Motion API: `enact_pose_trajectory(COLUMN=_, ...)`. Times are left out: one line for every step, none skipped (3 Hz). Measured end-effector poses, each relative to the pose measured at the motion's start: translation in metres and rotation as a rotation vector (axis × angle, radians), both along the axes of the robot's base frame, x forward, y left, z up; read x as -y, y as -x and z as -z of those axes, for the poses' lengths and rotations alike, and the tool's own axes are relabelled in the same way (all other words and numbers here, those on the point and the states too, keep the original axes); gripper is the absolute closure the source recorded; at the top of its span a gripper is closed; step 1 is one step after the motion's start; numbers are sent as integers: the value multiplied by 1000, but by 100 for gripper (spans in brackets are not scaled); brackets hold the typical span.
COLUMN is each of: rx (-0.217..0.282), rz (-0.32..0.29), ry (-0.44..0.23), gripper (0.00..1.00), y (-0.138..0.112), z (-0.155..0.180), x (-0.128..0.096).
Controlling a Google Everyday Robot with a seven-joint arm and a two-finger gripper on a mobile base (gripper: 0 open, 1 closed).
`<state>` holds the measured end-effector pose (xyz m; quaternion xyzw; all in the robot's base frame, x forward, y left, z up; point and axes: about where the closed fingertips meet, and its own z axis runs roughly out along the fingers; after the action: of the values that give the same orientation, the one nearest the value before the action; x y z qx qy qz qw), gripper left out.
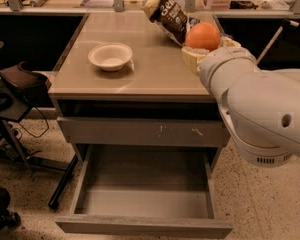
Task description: Pick orange from middle drawer and place on counter
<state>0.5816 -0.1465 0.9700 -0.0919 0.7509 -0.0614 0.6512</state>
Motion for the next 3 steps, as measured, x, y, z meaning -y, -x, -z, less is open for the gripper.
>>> enact_pose_trajectory(rx=13, rz=21, ry=-4, gripper=100, y=-1, z=-3, x=4)
enact_pose_trajectory(rx=40, rz=66, ry=21, gripper=100, y=-36, z=-4, x=7)
enact_pose_trajectory(rx=25, rz=121, ry=48, gripper=100, y=-92, z=14, x=-2)
